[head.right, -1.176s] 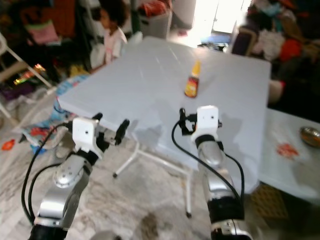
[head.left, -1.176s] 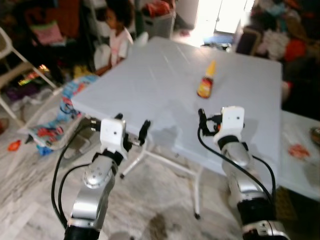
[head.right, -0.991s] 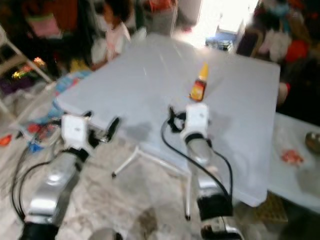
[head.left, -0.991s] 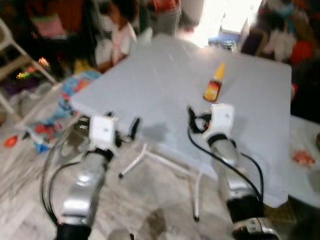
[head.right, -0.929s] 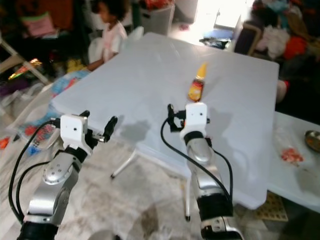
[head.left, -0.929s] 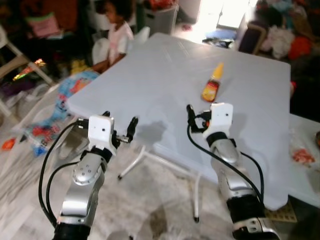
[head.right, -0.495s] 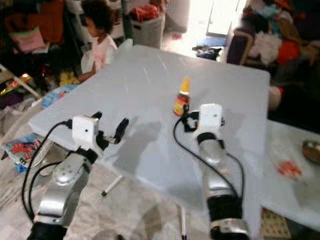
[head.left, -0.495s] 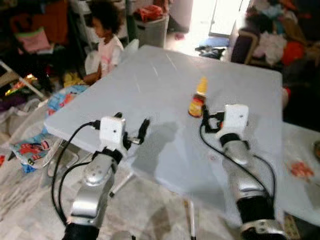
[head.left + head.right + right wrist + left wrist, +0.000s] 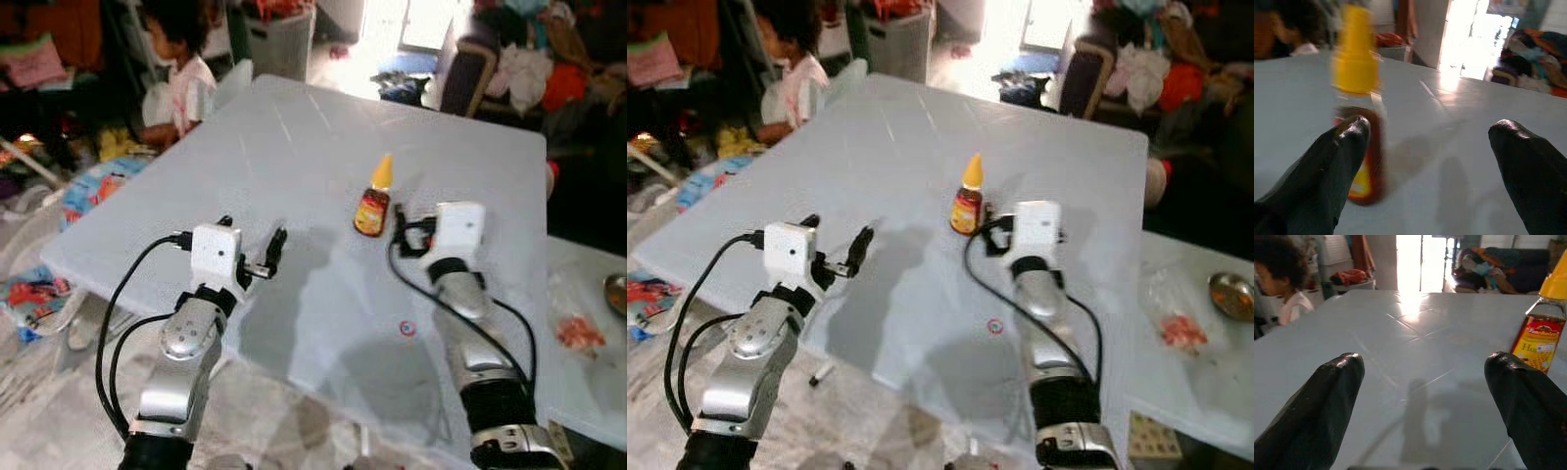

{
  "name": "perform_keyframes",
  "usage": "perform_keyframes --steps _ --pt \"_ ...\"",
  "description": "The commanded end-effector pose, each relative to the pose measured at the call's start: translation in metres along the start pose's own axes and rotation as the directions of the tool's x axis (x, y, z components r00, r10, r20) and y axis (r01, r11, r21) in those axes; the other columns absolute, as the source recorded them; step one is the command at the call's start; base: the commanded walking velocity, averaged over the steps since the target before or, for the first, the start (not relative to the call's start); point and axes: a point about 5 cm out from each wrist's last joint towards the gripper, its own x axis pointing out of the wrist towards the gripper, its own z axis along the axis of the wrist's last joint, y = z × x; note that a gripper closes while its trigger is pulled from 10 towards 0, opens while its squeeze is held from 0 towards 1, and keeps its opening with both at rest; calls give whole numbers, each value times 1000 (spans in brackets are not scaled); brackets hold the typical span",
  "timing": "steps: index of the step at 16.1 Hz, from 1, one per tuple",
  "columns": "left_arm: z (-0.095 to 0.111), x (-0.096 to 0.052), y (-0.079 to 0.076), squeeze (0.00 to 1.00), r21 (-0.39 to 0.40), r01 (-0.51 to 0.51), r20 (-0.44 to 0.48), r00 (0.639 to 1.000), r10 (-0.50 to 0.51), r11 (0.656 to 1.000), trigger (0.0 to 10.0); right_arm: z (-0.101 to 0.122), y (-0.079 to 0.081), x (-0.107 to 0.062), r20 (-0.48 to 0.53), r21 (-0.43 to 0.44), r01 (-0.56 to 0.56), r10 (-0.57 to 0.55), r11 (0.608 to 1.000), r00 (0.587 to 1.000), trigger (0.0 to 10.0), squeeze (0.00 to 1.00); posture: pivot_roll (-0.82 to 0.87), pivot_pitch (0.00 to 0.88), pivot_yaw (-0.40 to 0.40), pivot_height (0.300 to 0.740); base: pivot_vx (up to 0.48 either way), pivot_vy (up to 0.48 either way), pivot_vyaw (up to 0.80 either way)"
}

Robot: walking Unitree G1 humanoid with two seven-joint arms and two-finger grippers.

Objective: Restocking fridge

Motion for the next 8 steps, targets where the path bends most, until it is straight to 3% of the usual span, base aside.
perform_keyframes --steps 1,4,8 --pt "1 0 1 0 6 -3 2 1000 3 1000 10000 4 -1 5 13 0 -9 9 1000 1000 10000 0 49 0 -39 740 0 0 0" --pt "2 -3 2 0 12 -8 -3 1000 8 1000 10000 5 3 13 -7 -19 -79 79 997 997 10000 0 57 0 -31 740 0 0 0" --pt "2 -9 4 0 28 -5 -20 1000 5 1000 10000 13 0 25 12 -56 -85 85 995 996 10000 0 80 0 -22 740 0 0 0"
